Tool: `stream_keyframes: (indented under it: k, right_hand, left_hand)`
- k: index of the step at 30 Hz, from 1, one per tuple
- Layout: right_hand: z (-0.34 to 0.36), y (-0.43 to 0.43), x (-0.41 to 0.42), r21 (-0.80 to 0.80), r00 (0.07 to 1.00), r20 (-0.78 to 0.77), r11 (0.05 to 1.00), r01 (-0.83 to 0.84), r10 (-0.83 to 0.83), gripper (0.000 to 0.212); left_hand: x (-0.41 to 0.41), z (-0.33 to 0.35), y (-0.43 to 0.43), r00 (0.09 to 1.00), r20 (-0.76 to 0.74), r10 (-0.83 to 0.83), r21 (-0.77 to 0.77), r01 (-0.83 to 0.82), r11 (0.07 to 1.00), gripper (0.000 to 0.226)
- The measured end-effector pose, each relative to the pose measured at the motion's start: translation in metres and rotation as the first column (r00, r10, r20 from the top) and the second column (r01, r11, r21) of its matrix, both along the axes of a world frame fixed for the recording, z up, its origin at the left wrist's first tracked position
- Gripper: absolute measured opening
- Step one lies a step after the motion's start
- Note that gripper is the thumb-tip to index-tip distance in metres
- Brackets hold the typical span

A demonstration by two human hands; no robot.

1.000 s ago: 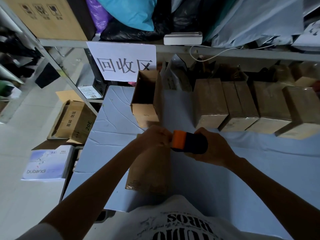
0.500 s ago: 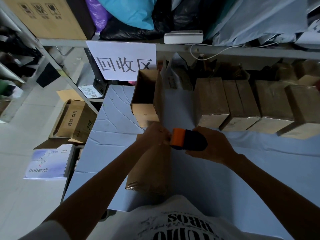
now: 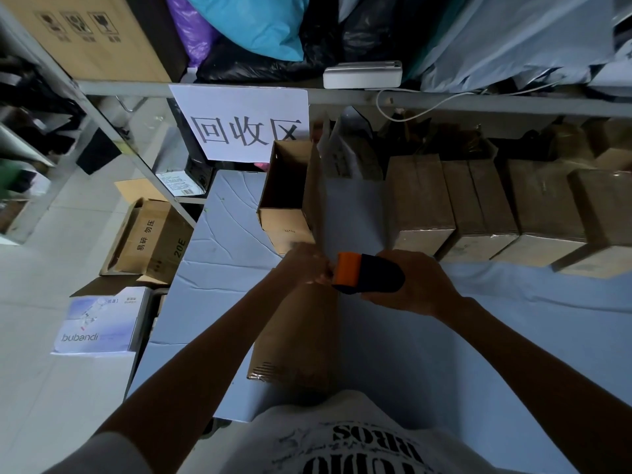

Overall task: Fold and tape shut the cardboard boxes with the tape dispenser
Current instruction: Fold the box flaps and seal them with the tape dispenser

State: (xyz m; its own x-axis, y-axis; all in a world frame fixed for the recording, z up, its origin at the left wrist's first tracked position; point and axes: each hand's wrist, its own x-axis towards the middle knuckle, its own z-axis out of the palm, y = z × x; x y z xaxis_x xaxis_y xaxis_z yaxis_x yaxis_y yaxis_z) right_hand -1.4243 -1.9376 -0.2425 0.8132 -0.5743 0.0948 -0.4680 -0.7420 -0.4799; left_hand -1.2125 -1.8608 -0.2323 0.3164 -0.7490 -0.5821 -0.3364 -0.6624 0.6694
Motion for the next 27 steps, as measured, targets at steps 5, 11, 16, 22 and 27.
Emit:
stream_keyframes:
  k: [5, 11, 16, 22, 27]
  right_hand:
    - [0.0, -0.006, -0.004, 0.028, 0.999, -0.043, 0.999, -0.02, 0.021, 0.061]
    - [0.003, -0.017, -0.028, 0.054, 0.991, -0.132, 0.999, -0.003, 0.01, 0.055]
    - [0.002, -0.027, -0.062, 0.033, 0.949, -0.295, 0.991, 0.13, -0.114, 0.058]
    - [-0.012, -0.033, -0.058, 0.006, 0.936, -0.303, 0.982, 0.19, -0.179, 0.062]
    - [-0.017, -0.038, -0.058, 0.04, 0.935, -0.305, 0.978, 0.204, -0.183, 0.059]
  left_hand:
    - [-0.003, -0.003, 0.002, 1.0, 0.014, 0.008, -0.039, -0.007, 0.999, 0.009]
    - [0.013, -0.005, 0.009, 0.99, 0.136, 0.035, -0.053, -0.028, 0.998, 0.02]
    - [0.029, -0.004, 0.011, 0.981, 0.192, -0.022, 0.029, 0.017, 0.999, 0.014]
    - [0.029, -0.017, 0.016, 0.98, 0.198, -0.021, -0.07, 0.035, 0.997, 0.02]
    - [0.027, -0.025, 0.017, 0.973, 0.23, -0.003, -0.176, 0.045, 0.983, 0.013]
